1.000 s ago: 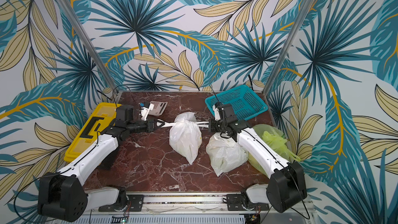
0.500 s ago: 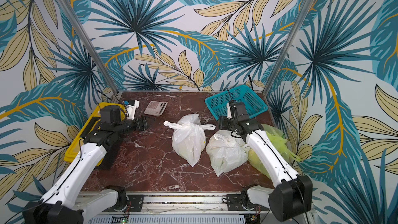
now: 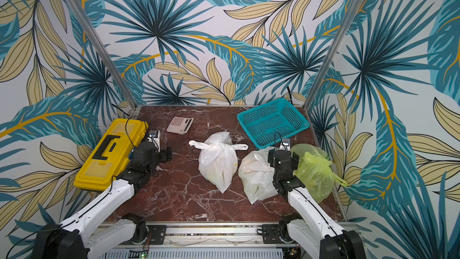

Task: Place the pears into plastic bags & tie knots
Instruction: Reset both arms

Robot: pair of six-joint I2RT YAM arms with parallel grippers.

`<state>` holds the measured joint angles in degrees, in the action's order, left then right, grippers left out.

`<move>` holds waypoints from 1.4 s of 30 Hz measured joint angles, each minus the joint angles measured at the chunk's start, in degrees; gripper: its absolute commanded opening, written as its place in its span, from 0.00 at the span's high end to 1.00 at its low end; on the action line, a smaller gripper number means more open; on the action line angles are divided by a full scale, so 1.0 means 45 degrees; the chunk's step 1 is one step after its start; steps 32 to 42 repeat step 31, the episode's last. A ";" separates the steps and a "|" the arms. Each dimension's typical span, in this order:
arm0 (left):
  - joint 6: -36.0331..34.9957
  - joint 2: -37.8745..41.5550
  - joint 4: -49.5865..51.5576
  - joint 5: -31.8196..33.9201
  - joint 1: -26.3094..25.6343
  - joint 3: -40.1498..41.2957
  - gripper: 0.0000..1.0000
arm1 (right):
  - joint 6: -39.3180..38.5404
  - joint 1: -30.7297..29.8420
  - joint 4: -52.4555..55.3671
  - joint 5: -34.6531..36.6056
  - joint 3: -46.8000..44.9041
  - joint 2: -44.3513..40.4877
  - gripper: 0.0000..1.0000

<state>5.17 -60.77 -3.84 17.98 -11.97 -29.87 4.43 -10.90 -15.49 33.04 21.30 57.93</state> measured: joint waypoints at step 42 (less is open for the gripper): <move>-0.0767 -0.5848 -0.9481 -0.3536 0.2851 0.1613 0.01 | -0.0559 0.1175 -0.8233 -0.1870 0.0024 0.6237 0.01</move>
